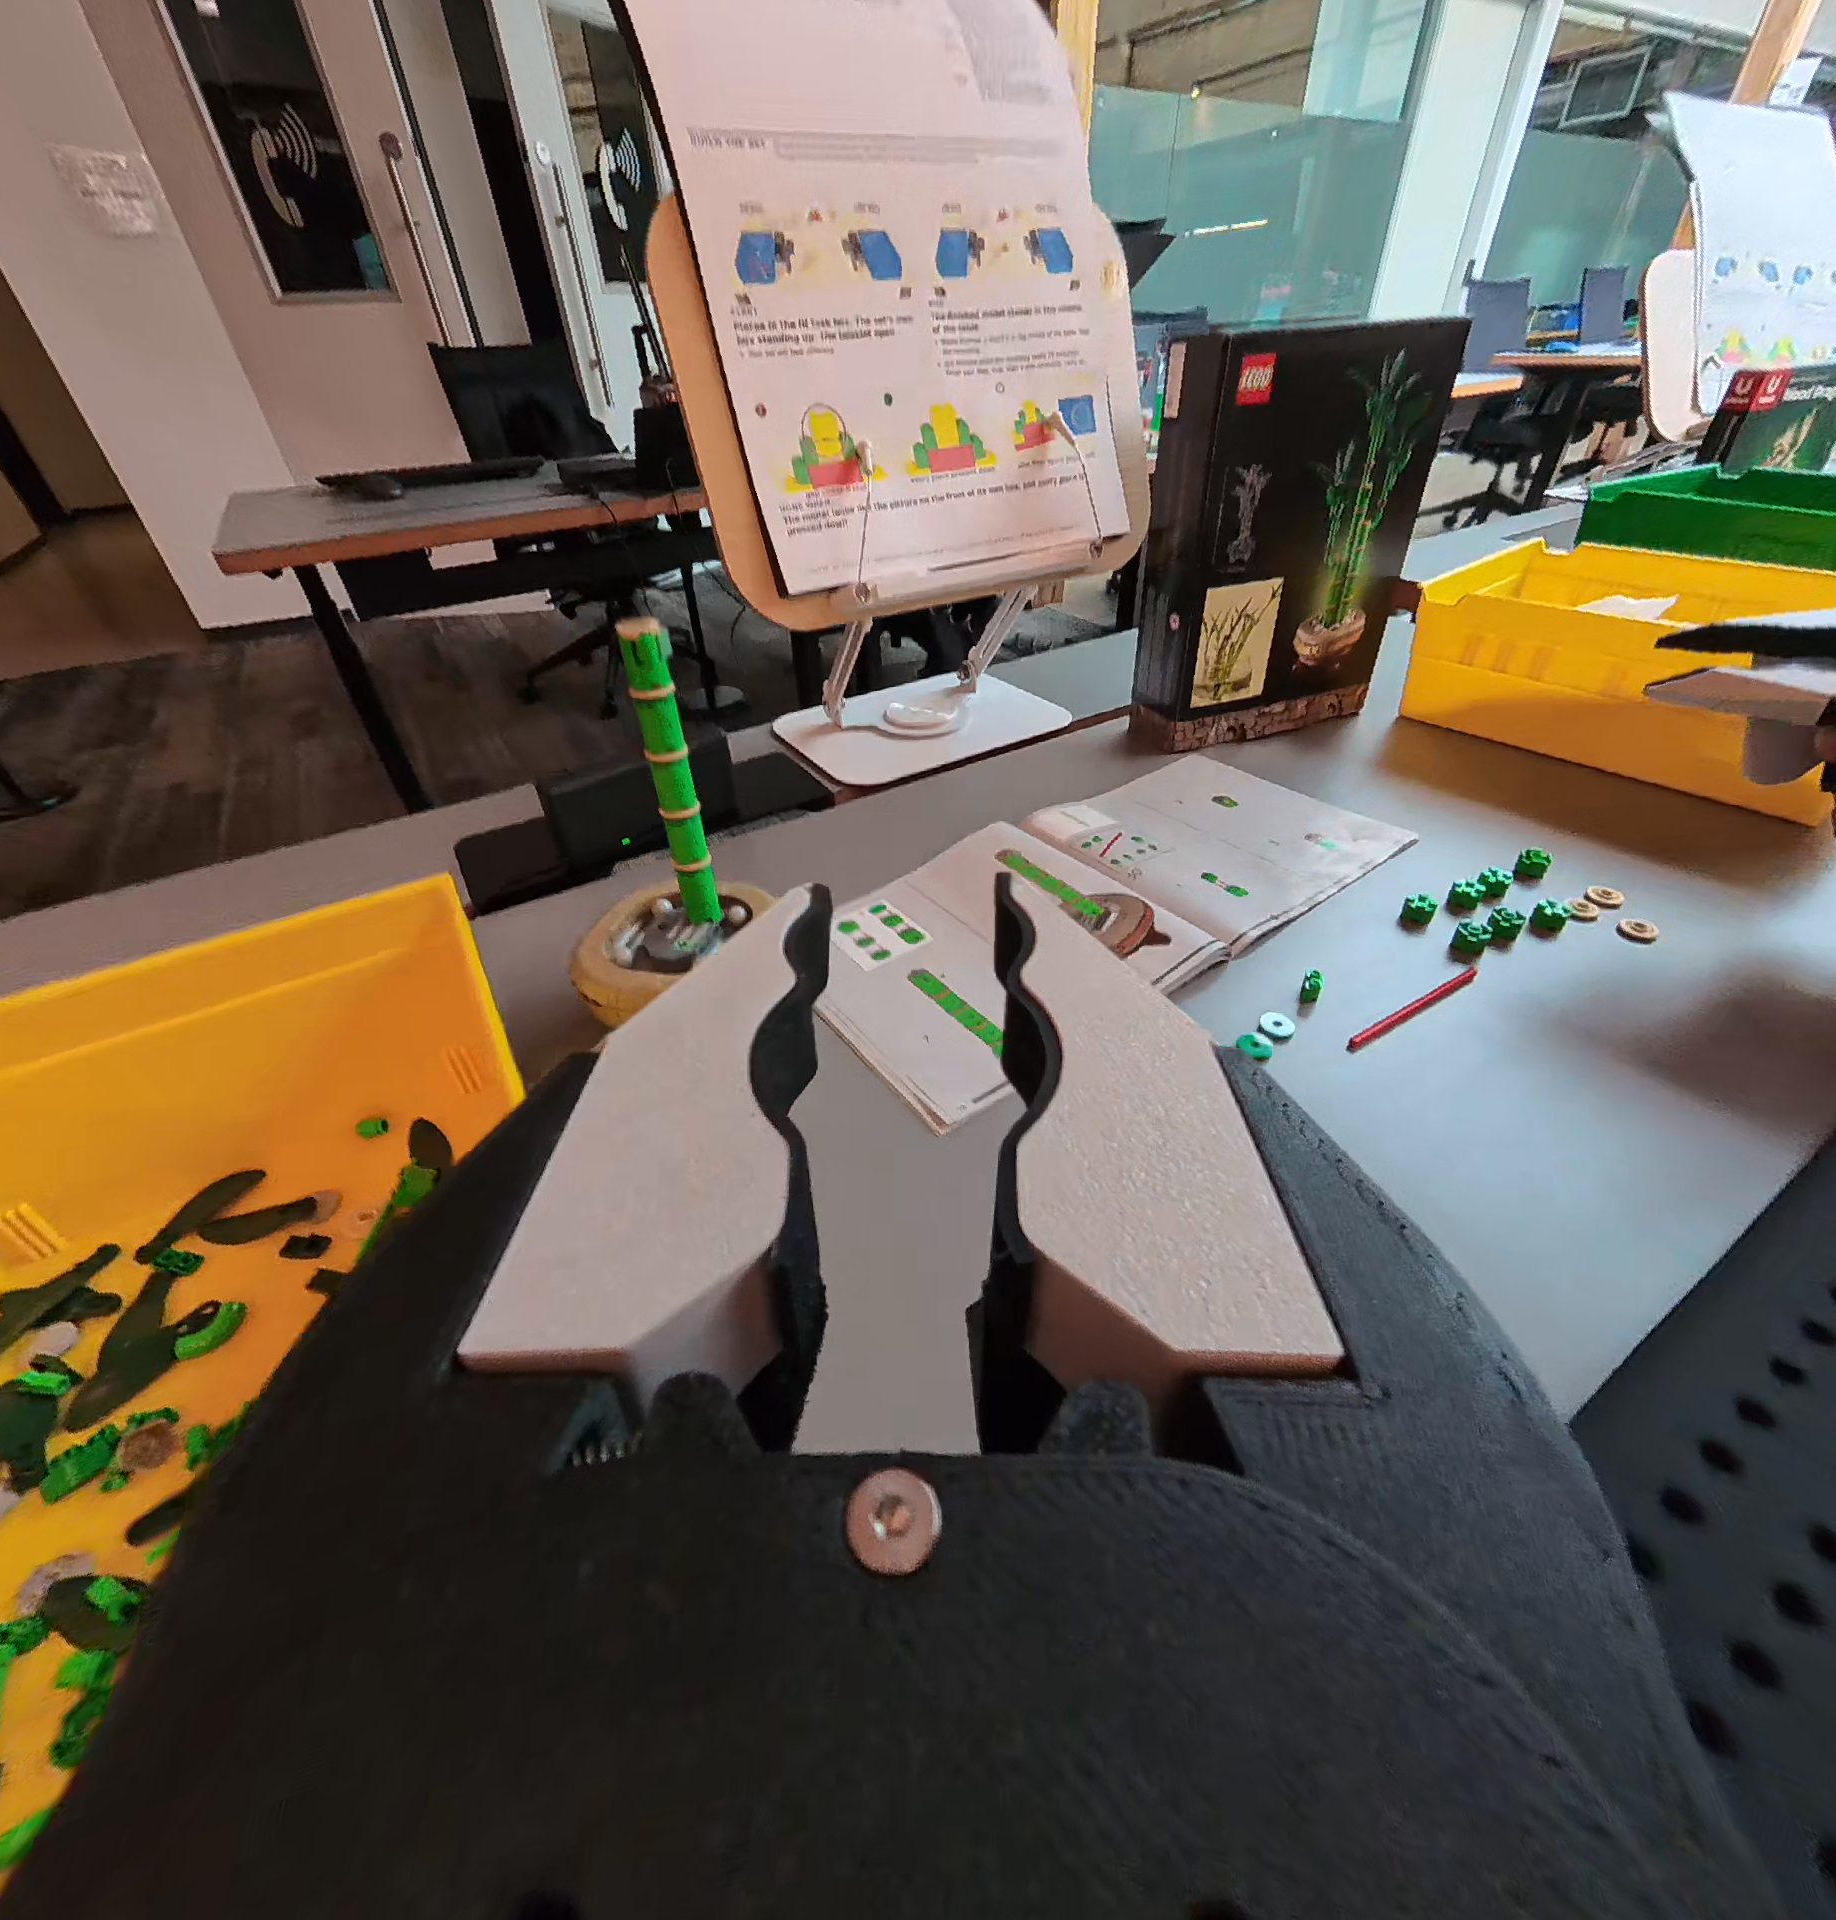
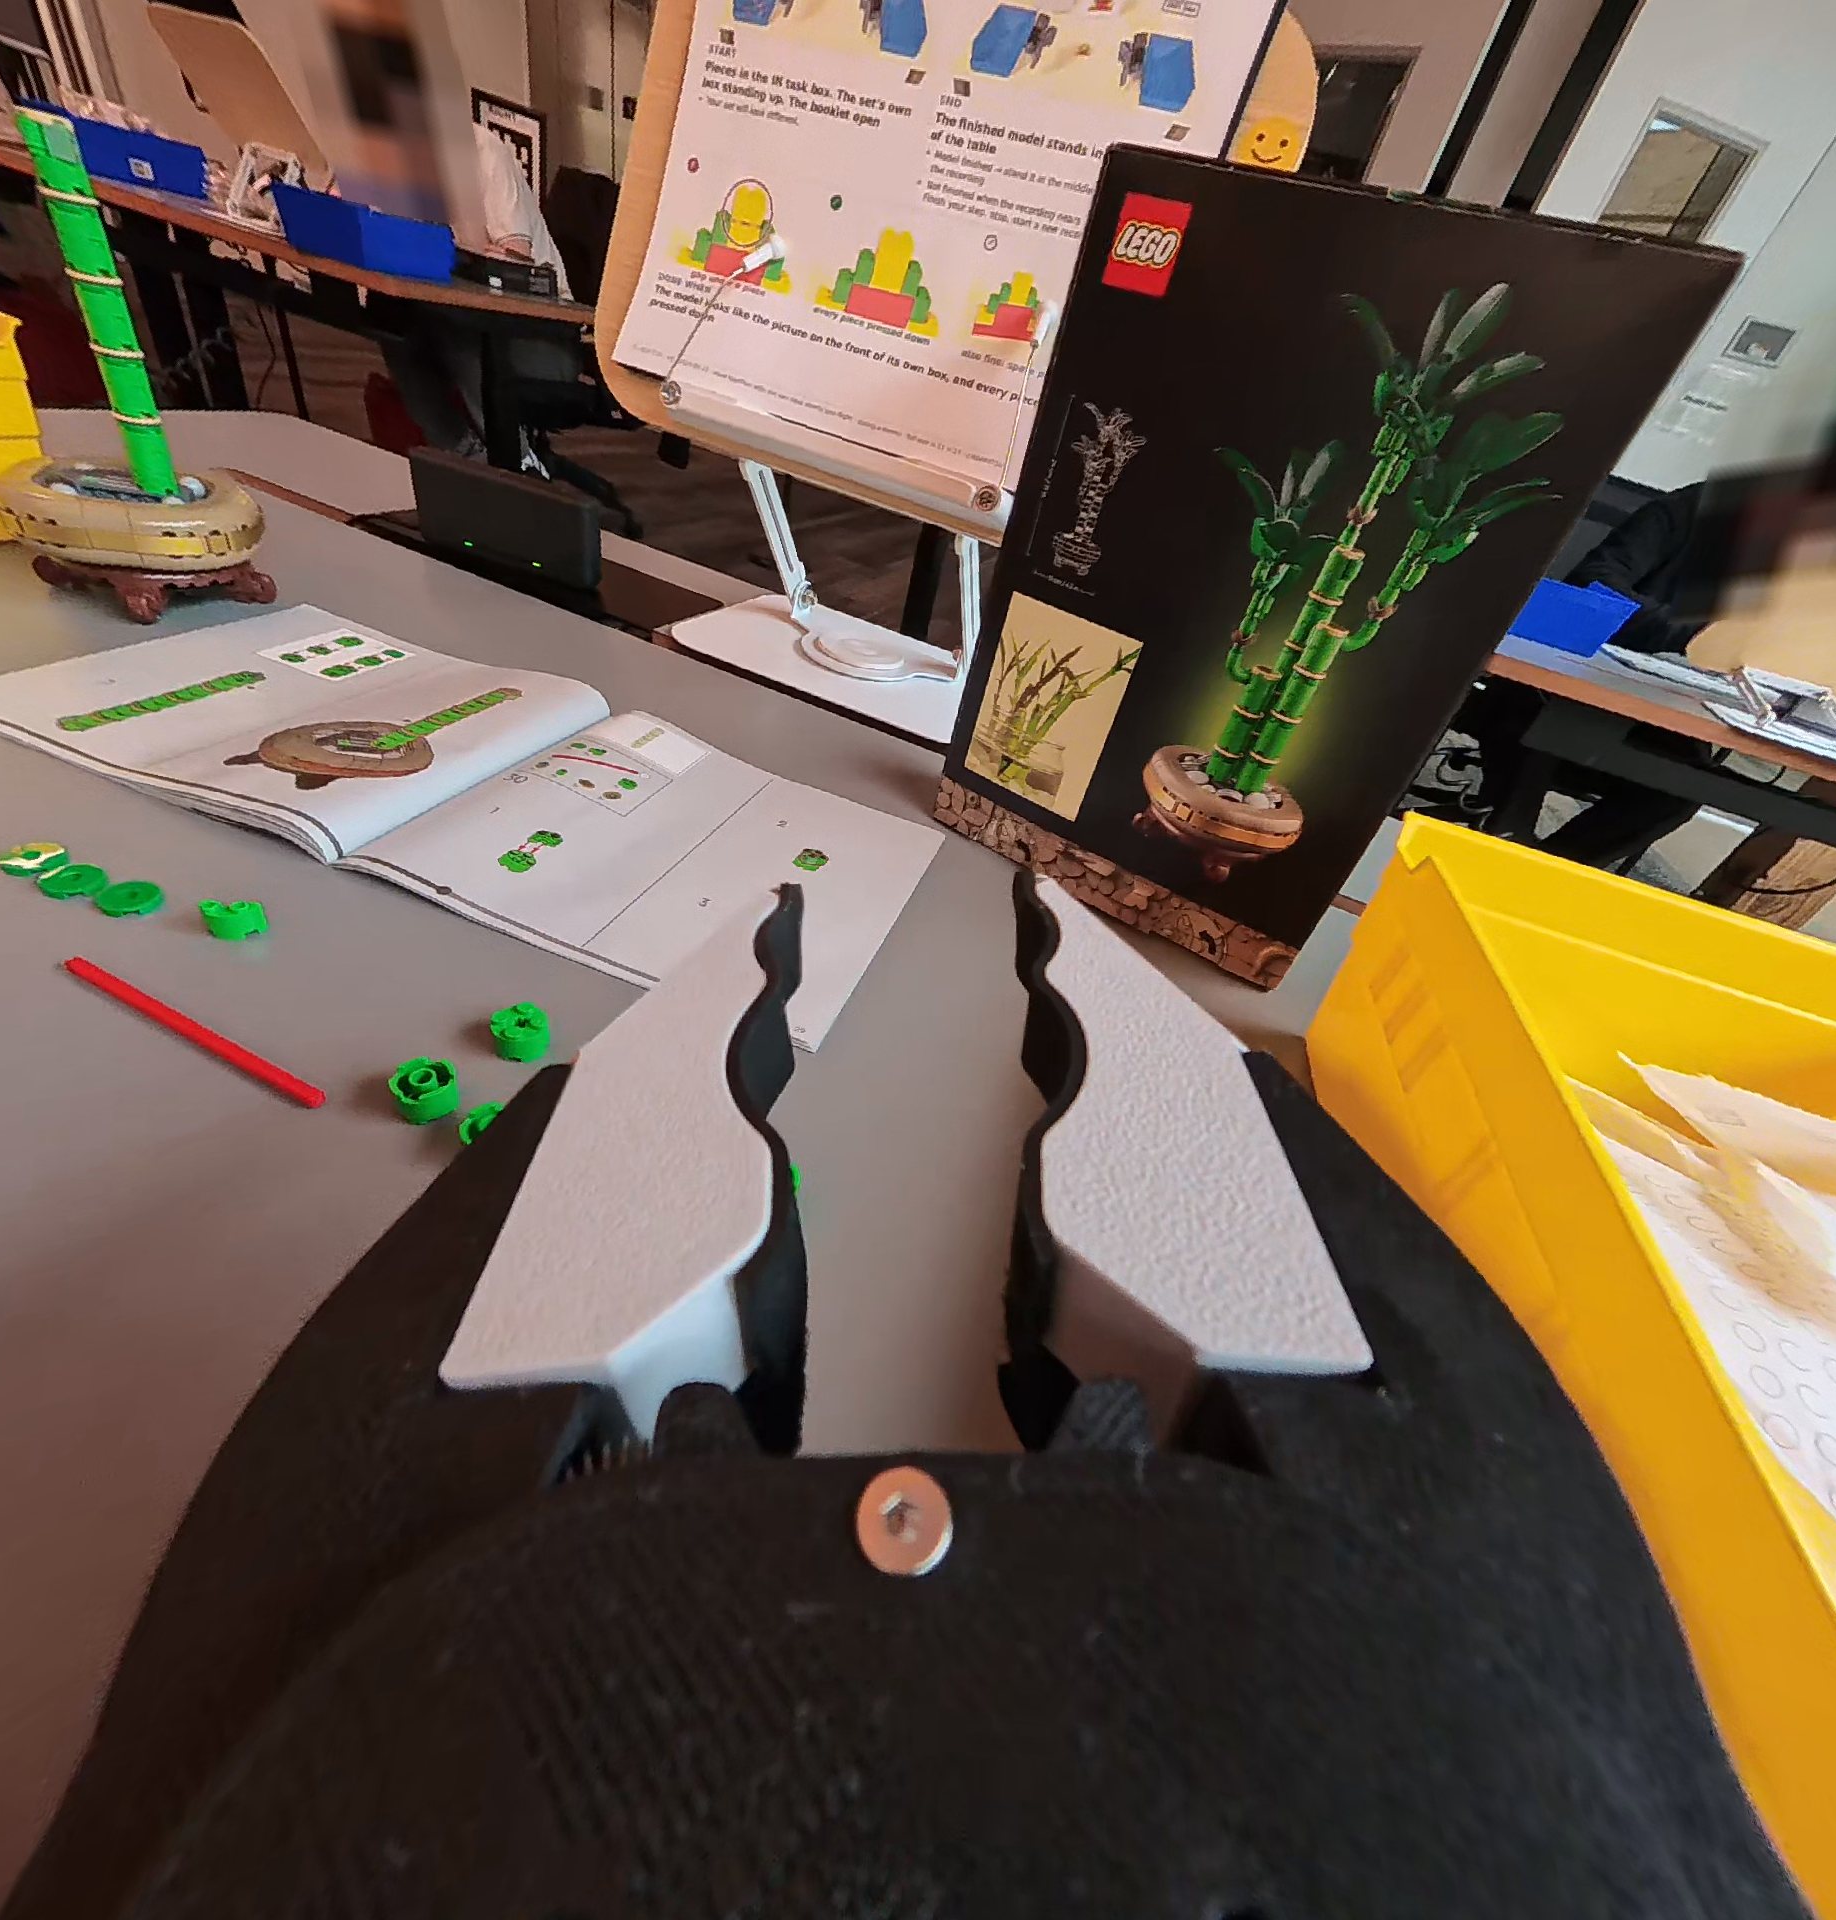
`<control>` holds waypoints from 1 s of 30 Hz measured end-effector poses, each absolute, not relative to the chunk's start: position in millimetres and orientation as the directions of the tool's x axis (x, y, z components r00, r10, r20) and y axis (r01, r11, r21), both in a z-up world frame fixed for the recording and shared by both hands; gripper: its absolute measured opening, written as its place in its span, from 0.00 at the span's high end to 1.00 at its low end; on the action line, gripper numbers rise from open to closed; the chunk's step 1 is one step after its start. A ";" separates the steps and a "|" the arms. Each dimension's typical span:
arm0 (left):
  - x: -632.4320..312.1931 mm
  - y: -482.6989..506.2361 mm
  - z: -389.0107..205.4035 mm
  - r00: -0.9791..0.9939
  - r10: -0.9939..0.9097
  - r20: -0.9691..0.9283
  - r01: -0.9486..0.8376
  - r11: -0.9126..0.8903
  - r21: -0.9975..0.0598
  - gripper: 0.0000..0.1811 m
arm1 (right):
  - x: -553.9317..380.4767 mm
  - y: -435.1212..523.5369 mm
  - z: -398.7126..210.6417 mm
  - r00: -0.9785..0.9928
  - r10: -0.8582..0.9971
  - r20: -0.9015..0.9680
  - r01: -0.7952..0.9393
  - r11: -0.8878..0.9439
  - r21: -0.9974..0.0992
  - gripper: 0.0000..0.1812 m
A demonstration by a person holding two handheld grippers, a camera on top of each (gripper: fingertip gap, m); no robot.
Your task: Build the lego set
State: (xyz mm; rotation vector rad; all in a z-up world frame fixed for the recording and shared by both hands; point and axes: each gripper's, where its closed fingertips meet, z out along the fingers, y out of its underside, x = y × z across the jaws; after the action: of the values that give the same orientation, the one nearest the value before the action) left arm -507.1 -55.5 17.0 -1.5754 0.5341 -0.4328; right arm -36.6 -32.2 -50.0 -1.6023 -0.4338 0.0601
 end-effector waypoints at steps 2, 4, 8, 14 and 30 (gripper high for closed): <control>-510.0 -54.1 33.9 0.816 -0.574 -0.072 -0.089 -0.001 -0.996 0.83 | -35.7 -31.5 -50.7 0.925 0.303 0.229 0.246 -0.017 -0.969 0.78; -512.7 -53.2 54.2 0.813 -0.571 -0.115 -0.111 0.042 -0.993 0.83 | -35.6 -31.0 -53.2 0.925 0.308 0.224 0.245 -0.031 -0.969 0.80; -519.6 -51.6 96.0 0.801 -0.551 -0.235 -0.196 0.130 -0.972 0.83 | -29.8 -29.5 -56.3 0.932 0.284 0.227 0.251 -0.048 -0.967 0.83; -537.6 -45.4 161.9 0.791 -0.488 -0.369 -0.262 0.275 -0.925 0.83 | -21.8 -25.3 -64.1 0.939 0.249 0.237 0.266 -0.087 -0.960 0.86; -583.4 4.7 101.1 0.718 -0.563 -0.410 -0.508 -0.020 -0.861 0.84 | -12.8 -17.6 -75.2 0.931 0.174 0.321 0.343 -0.121 -0.931 0.96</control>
State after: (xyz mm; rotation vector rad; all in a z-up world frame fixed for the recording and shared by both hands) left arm -583.4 4.7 101.1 -1.6606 0.8722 -0.0541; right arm -12.8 -17.6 -75.2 -1.7007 -0.3960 -0.1504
